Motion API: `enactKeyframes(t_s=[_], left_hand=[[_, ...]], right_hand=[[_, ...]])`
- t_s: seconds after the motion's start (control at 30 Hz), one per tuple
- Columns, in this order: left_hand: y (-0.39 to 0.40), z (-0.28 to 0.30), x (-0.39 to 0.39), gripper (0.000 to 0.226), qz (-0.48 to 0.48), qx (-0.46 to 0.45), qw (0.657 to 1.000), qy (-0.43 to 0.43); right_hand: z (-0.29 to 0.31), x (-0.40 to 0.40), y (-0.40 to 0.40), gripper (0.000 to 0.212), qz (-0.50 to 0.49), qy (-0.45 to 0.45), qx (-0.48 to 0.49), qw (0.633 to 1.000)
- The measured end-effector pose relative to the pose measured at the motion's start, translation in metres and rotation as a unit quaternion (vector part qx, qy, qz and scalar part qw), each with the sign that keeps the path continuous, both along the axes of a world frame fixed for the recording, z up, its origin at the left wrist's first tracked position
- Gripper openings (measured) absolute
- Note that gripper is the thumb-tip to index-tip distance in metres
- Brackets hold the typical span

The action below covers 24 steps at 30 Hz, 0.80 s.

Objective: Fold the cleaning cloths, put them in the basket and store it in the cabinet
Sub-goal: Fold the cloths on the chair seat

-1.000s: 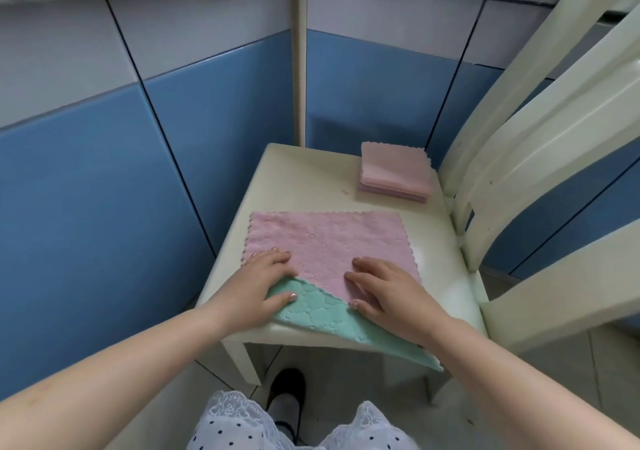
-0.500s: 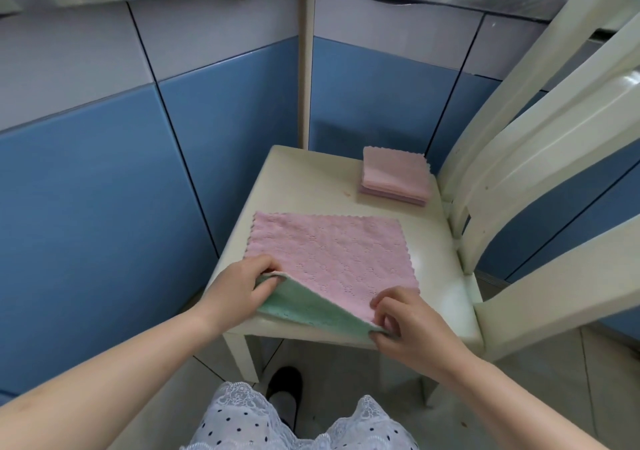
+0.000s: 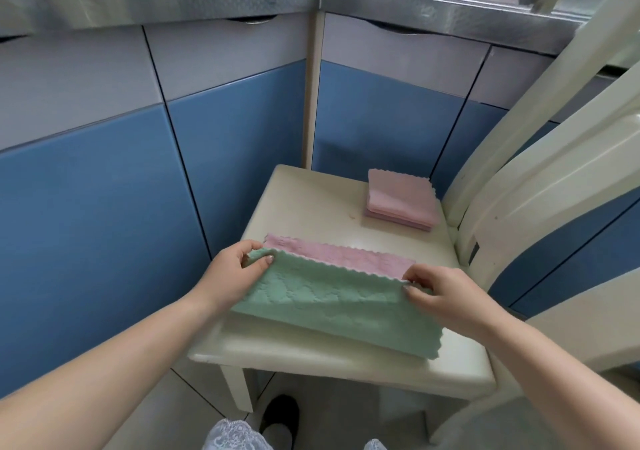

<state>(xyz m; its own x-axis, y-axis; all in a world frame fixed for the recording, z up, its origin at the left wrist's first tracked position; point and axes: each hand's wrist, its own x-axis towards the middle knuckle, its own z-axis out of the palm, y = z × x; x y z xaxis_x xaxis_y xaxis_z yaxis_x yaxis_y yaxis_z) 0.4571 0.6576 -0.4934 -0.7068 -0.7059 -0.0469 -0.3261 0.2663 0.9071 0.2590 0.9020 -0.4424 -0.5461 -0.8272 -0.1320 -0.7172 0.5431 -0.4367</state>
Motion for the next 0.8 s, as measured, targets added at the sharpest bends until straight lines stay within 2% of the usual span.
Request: enactKeyframes(t_s=[0.13,0.23,0.33,0.53,0.67,0.73,0.8], left_hand=[[-0.012,-0.007,-0.019,0.007,0.024,0.047,0.999,0.01],[-0.021,-0.009,-0.034,0.011,0.038,-0.066,0.996,-0.045],[-0.026,-0.008,-0.046,0.019,0.022,-0.197,0.971,-0.13],[-0.04,-0.013,-0.063,0.031,0.022,-0.248,0.952,-0.18],[-0.041,-0.016,-0.07,0.028,0.017,-0.253,0.942,-0.219],[-0.037,-0.014,-0.071,0.03,0.013,-0.285,0.929,-0.237],[-0.025,-0.013,-0.071,0.047,0.011,-0.369,0.906,-0.208]], right_hand=[[-0.016,-0.028,-0.025,0.011,-0.08,-0.031,-0.002,0.996],[-0.031,-0.044,-0.038,0.022,-0.134,-0.063,-0.01,0.989],[-0.045,-0.056,-0.043,0.025,-0.148,-0.036,0.008,0.988],[-0.061,-0.072,-0.052,0.024,-0.158,-0.003,0.019,0.987],[-0.065,-0.076,-0.058,0.028,-0.161,0.039,0.038,0.985],[-0.065,-0.073,-0.06,0.027,-0.183,0.084,0.003,0.979],[-0.066,-0.062,-0.064,0.029,-0.191,0.13,-0.066,0.971]])
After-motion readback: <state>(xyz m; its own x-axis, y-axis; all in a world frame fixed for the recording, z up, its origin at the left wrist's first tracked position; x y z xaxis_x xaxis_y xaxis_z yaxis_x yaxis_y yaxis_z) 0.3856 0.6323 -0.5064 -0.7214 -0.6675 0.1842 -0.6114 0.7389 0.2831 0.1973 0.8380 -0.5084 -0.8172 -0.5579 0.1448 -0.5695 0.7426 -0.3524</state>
